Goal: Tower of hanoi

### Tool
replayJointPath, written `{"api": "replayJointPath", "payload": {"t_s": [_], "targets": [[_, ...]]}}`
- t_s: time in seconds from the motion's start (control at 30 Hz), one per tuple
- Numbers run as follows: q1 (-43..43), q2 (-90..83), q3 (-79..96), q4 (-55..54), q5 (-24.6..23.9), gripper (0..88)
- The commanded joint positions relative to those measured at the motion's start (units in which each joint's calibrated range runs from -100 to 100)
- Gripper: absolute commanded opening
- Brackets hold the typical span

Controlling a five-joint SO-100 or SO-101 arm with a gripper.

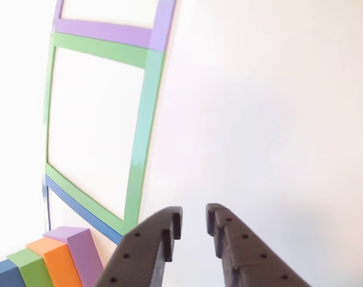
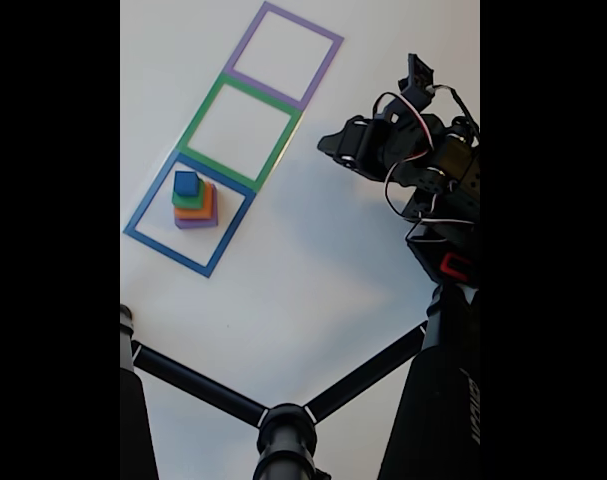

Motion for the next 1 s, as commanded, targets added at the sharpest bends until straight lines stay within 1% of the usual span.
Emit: {"api": "replayJointPath", "payload": {"t_s": [0.0, 0.03, 0.1, 0.2, 0.4, 0.5, 0.53, 0.57, 0.63, 0.8, 0.97], "targets": [[-2.07, -1.10, -1.48, 3.46, -8.47, 0.6], [-2.07, -1.10, -2.03, 5.48, -10.33, 0.6], [-1.59, -1.10, -3.21, 9.69, -12.53, 0.6], [-1.59, -1.10, -3.39, 10.42, -12.86, 0.6], [-0.73, -1.19, -3.39, 10.42, -16.24, 0.6], [-1.21, -1.19, -3.39, 10.42, -22.67, 0.6], [-1.11, -1.19, -3.39, 10.42, -23.35, 0.6], [-1.02, -1.19, -3.39, 10.42, -25.37, 0.6], [-0.25, -1.19, -3.39, 10.42, -27.06, 0.6], [0.04, -1.19, -3.30, 9.94, -25.37, 1.4], [0.32, -1.19, -3.30, 9.94, -26.39, 0.7]]}}
